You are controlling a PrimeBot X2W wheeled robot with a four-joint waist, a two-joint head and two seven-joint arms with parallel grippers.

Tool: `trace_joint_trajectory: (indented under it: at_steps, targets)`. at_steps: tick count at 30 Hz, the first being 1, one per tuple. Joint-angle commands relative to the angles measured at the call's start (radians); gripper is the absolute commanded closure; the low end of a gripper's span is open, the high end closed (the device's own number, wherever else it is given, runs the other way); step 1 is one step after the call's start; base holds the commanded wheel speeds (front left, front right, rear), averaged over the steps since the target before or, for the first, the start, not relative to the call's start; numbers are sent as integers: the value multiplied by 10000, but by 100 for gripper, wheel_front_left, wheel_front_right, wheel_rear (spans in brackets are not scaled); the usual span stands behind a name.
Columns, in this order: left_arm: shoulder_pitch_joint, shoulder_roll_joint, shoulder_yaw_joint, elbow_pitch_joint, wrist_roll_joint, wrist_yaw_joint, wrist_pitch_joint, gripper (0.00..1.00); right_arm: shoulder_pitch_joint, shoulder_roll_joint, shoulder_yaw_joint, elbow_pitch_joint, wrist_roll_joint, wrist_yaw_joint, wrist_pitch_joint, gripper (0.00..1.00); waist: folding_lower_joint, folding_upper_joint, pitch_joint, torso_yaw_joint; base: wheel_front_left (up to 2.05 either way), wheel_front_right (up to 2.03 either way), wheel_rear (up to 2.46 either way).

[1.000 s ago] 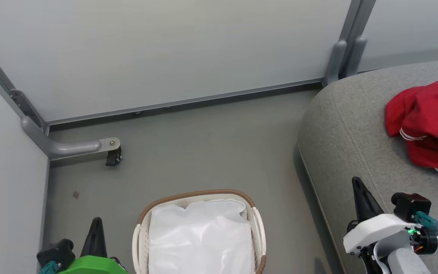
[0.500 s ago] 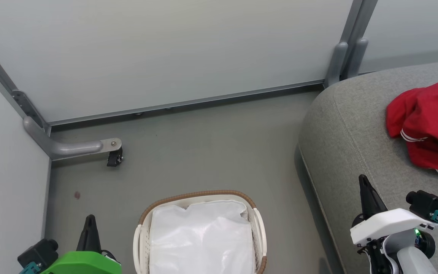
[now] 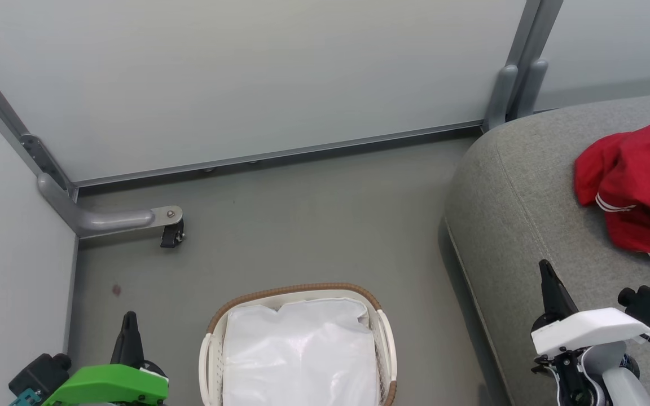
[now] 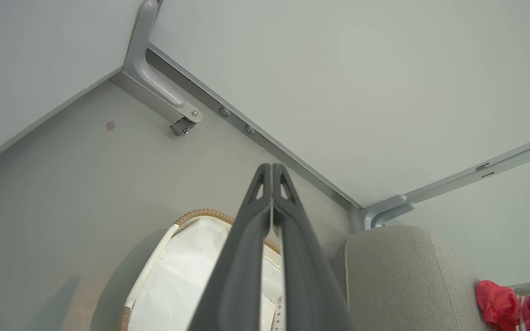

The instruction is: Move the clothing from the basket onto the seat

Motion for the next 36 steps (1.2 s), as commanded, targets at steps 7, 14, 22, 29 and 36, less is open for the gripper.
trace_joint_trajectory:
  at_steps: [7, 14, 22, 29, 36]
  targets:
    - [-355, 64, 138, -303, -1048, -42, 279, 100, -6, -76, -115, -282, 1096, -4, 285, 100, 0, -1, -26, 22, 0, 0, 0]
    - [-408, 70, 210, -434, -1842, -61, 514, 100, 34, -84, -181, -385, 1936, -5, 513, 100, 0, -1, -51, 42, 0, 0, 0]
    - [-470, 77, 289, -561, -2679, -84, 750, 100, 80, -92, -247, -492, 2808, -6, 749, 100, 0, -1, -79, 65, 0, 0, 0]
    - [-511, 82, 352, -671, -3344, -93, 945, 100, 111, -98, -302, -580, 3503, -6, 944, 100, 0, -1, -103, 85, 0, 0, 0]
    - [-540, 87, 409, -773, -3993, -112, 1133, 100, 146, -102, -357, -662, 4190, -7, 1130, 100, 0, -1, -128, 105, 0, 0, 0]
